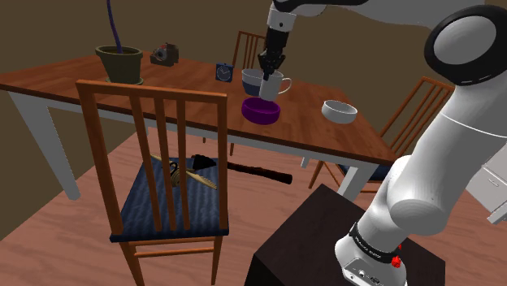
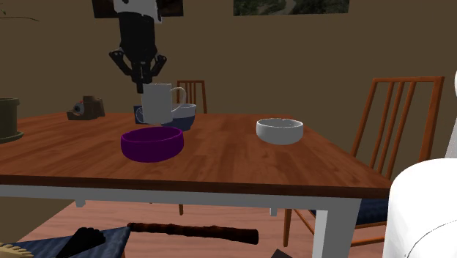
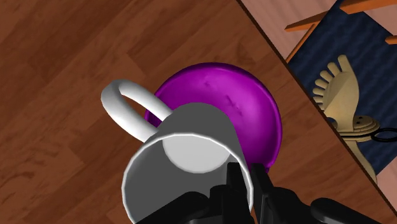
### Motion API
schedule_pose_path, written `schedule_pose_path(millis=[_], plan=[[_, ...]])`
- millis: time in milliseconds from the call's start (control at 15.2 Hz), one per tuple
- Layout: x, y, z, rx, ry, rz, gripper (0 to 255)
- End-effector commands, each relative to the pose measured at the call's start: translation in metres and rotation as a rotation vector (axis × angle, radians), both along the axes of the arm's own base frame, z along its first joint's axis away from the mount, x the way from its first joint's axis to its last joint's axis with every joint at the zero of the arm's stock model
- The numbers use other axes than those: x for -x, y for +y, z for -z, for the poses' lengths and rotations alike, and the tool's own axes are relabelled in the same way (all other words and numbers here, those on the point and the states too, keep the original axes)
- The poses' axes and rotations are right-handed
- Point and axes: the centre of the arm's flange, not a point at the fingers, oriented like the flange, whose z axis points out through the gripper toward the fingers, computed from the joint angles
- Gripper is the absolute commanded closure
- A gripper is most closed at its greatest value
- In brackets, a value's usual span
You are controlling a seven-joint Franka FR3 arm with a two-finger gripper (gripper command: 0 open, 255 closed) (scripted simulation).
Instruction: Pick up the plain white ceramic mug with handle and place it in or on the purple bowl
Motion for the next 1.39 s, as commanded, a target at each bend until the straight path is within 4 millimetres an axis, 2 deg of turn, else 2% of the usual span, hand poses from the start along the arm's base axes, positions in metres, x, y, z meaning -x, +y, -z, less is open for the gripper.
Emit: schedule_pose_path(millis=[0,264,792,858,1188,1320], plan=[[0.000,-0.001,0.011,0.000,0.000,0.000,255],[0.000,-0.001,0.032,0.000,0.000,0.000,255],[0.000,-0.001,0.032,0.000,0.000,0.000,255],[0.000,-0.001,0.032,0.000,0.000,0.000,0],[0.000,-0.001,0.032,0.000,0.000,0.000,0],[0.002,-0.001,0.006,0.000,0.000,0.000,0]])
